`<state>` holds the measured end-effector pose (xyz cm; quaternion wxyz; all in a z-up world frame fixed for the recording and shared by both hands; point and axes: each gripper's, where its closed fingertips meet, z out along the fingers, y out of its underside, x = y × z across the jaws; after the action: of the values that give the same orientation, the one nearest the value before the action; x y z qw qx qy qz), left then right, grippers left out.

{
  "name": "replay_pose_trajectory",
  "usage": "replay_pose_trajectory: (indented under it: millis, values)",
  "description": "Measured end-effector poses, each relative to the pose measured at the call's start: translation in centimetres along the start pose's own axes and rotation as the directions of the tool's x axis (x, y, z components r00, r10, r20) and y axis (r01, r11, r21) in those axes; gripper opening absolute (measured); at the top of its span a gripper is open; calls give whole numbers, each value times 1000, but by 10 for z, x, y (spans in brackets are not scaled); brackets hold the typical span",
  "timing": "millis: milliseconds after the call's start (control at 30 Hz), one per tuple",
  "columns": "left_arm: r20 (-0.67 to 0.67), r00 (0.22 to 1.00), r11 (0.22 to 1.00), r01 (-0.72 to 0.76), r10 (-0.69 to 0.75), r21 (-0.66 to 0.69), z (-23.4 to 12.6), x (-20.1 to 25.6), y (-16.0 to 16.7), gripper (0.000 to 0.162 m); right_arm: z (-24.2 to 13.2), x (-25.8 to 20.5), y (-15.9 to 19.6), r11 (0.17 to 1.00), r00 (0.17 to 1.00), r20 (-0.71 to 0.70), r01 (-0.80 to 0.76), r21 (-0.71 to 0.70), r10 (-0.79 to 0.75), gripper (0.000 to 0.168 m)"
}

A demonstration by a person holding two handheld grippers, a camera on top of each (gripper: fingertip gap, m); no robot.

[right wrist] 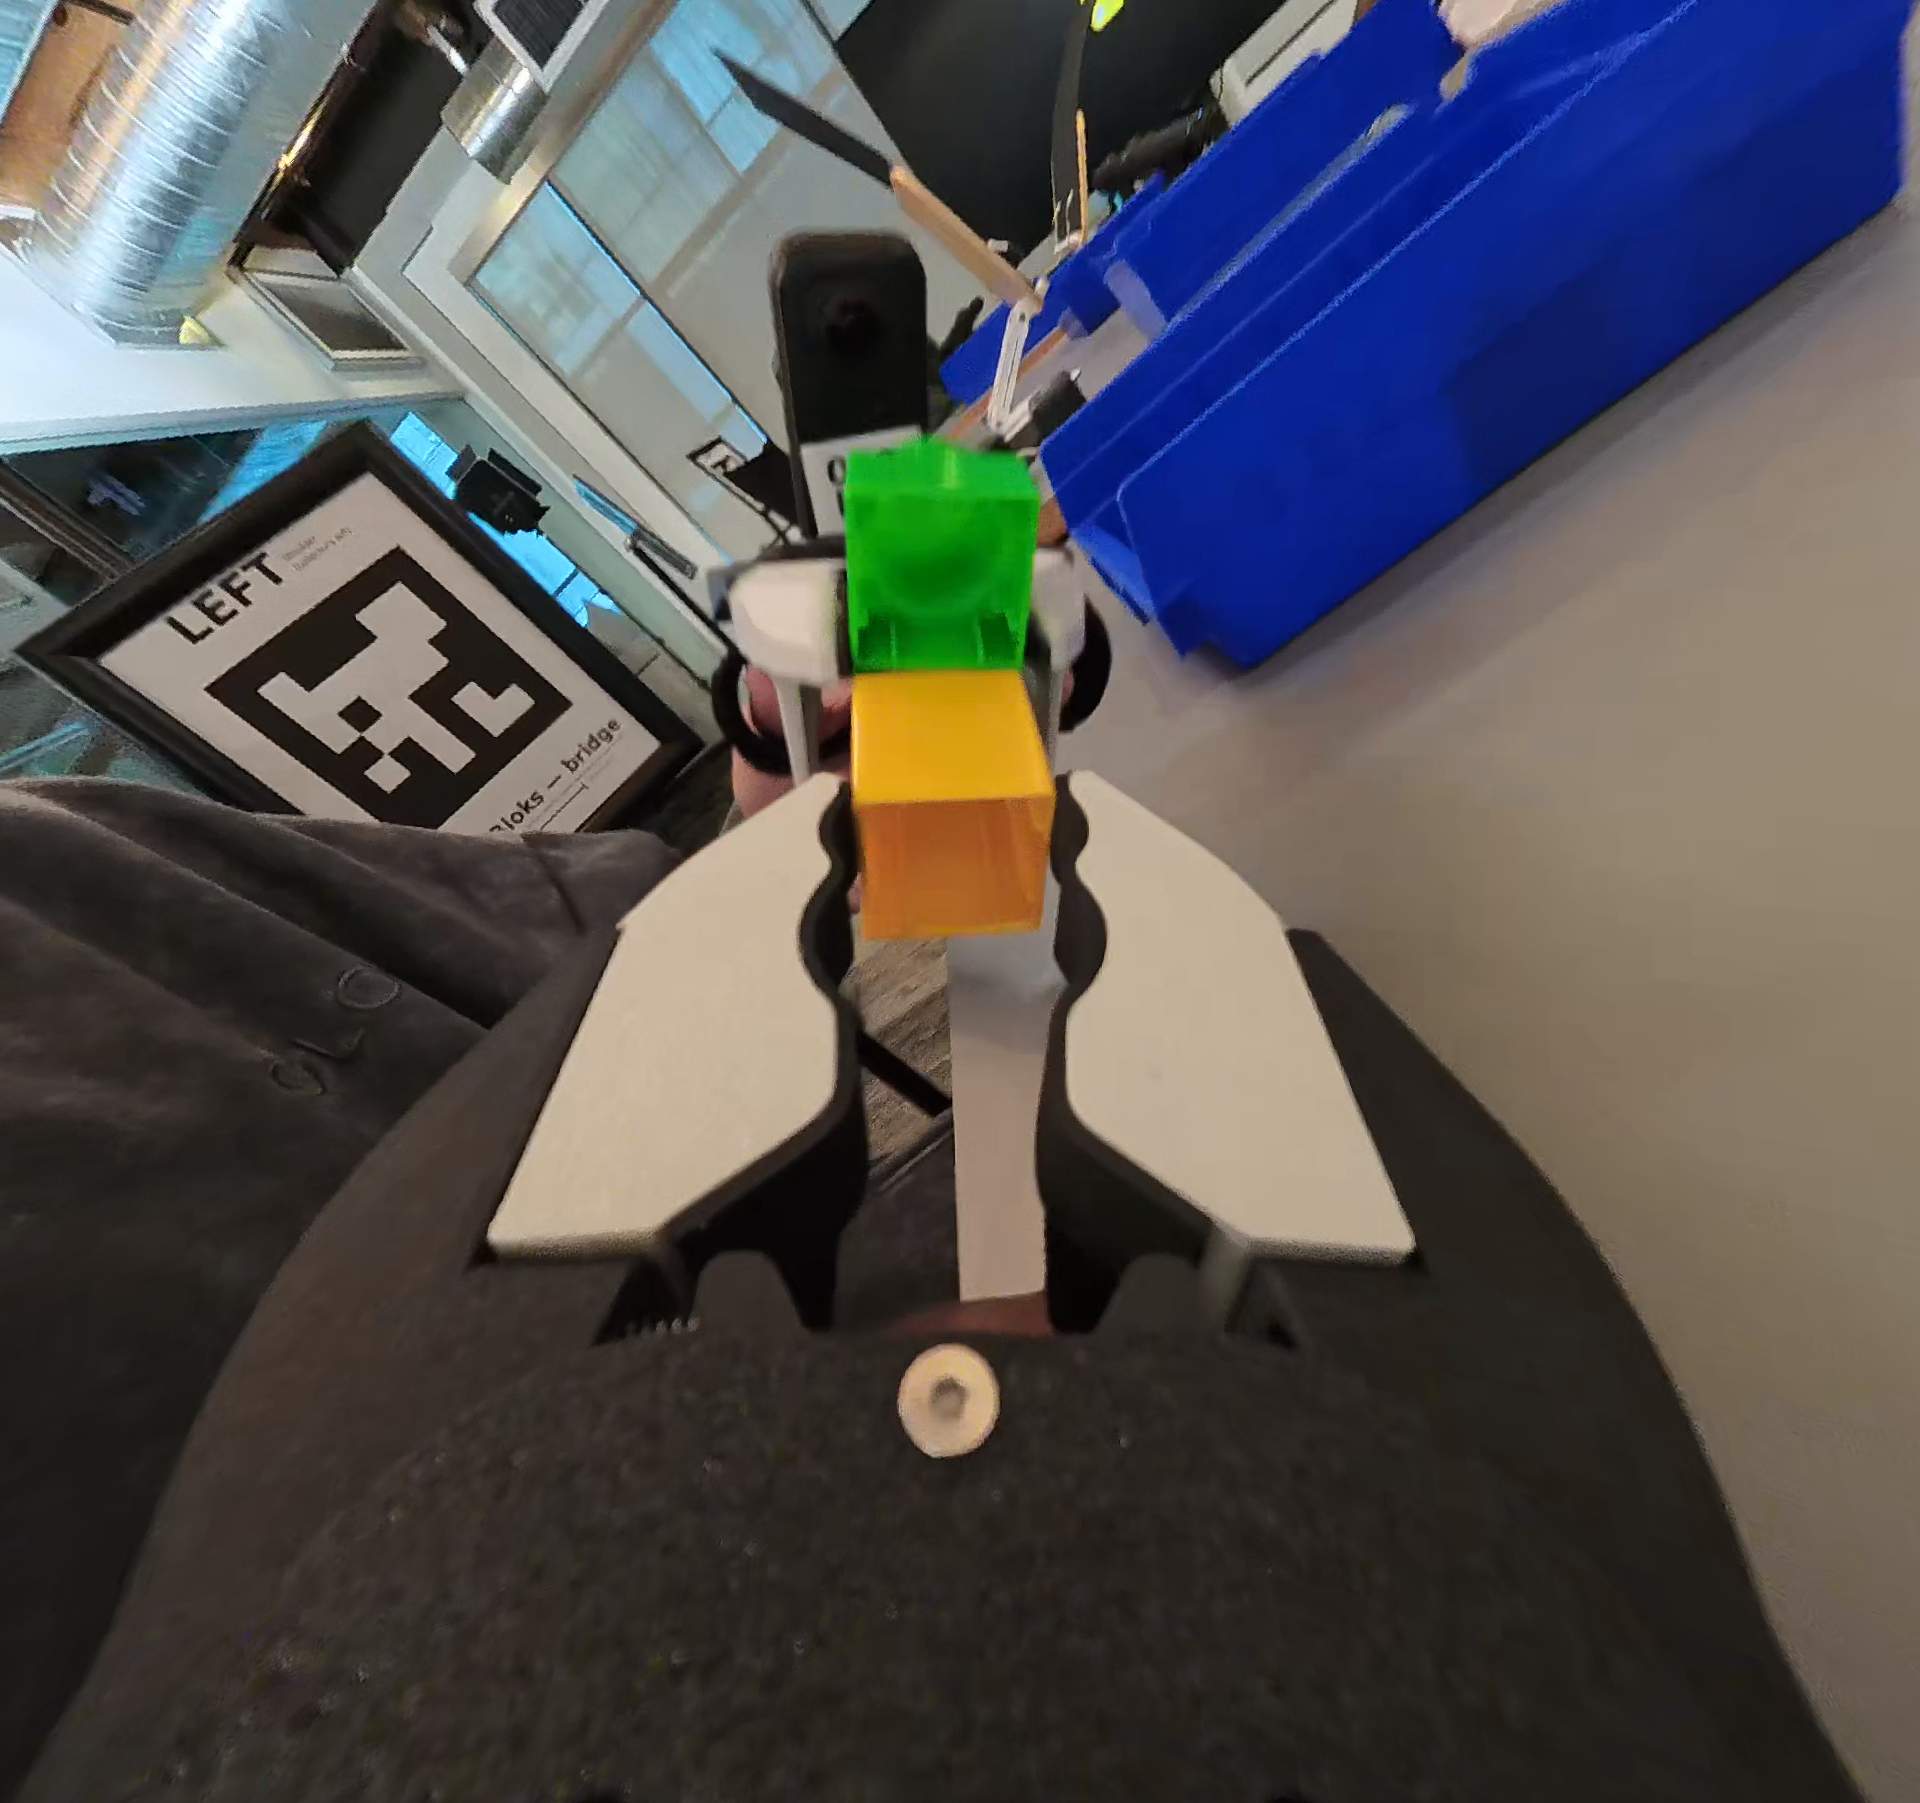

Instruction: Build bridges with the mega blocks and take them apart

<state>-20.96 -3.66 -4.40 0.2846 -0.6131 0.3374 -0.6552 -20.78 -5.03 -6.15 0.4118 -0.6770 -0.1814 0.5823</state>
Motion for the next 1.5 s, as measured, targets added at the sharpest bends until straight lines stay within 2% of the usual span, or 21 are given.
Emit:
replay_pose_trajectory:
  millis: [233, 367, 467, 567, 633, 700, 767, 833, 867, 967, 1067, 1167, 1333, 1433, 1500]
  values:
    - [-37, 998, 989, -50, 45, -137, 9, 9, 19, 35, -18, -6, 4, 993, 995, -33, 93, -72, -96, 35]
    - [-57, 996, 985, -82, 74, -150, 10, 16, 21, 34, -31, -12, 0, 981, 983, -55, 168, -101, -174, 35]
    - [-24, 997, 995, -69, 68, -66, -9, 9, -2, 34, -71, -10, -24, 986, 983, -88, 160, -45, -163, 35]
    - [-20, 994, 992, -112, 111, -59, -25, 10, -11, 34, -130, -13, -61, 956, 920, -262, 290, -52, -293, 35]
    - [5, 988, 985, -157, 157, -75, -23, 11, -8, 34, -183, -14, -97, 923, 815, -456, 383, -38, -357, 35]
    - [5, 985, 979, -172, 174, -107, -15, 13, -1, 34, -248, -2, -121, 903, 625, -686, 416, -111, -372, 35]
    - [9, 980, 970, -194, 197, -144, -7, 13, 8, 35, -305, 24, -111, 937, 462, -822, 262, -232, -332, 36]
    - [12, 976, 957, -212, 218, -199, 0, 11, 19, 35, -347, 51, -88, 945, 361, -875, 73, -318, -323, 35]
    - [17, 972, 950, -223, 233, -216, 3, 11, 23, 35, -356, 61, -74, 928, 384, -858, -9, -372, -340, 36]
    - [9, 971, 943, -231, 240, -237, 9, 13, 28, 35, -368, 88, -46, 851, 524, -777, -169, -497, -349, 36]
    - [-6, 971, 943, -234, 239, -235, 11, 17, 27, 35, -386, 117, -23, 744, 559, -777, -378, -550, -290, 36]
    - [-6, 970, 943, -237, 242, -233, 11, 17, 26, 35, -379, 126, -2, 657, 633, -730, -439, -613, -258, 36]
    - [5, 971, 944, -230, 237, -236, 8, 15, 27, 35, -371, 140, -1, 684, 630, -729, -409, -604, -267, 40]
    - [18, 970, 944, -231, 241, -235, 5, 13, 27, 35, -382, 135, -4, 673, 570, -748, -408, -617, -339, 50]
    - [29, 969, 944, -232, 245, -236, 3, 12, 26, 35, -394, 123, -22, 715, 473, -784, -373, -591, -401, 52]
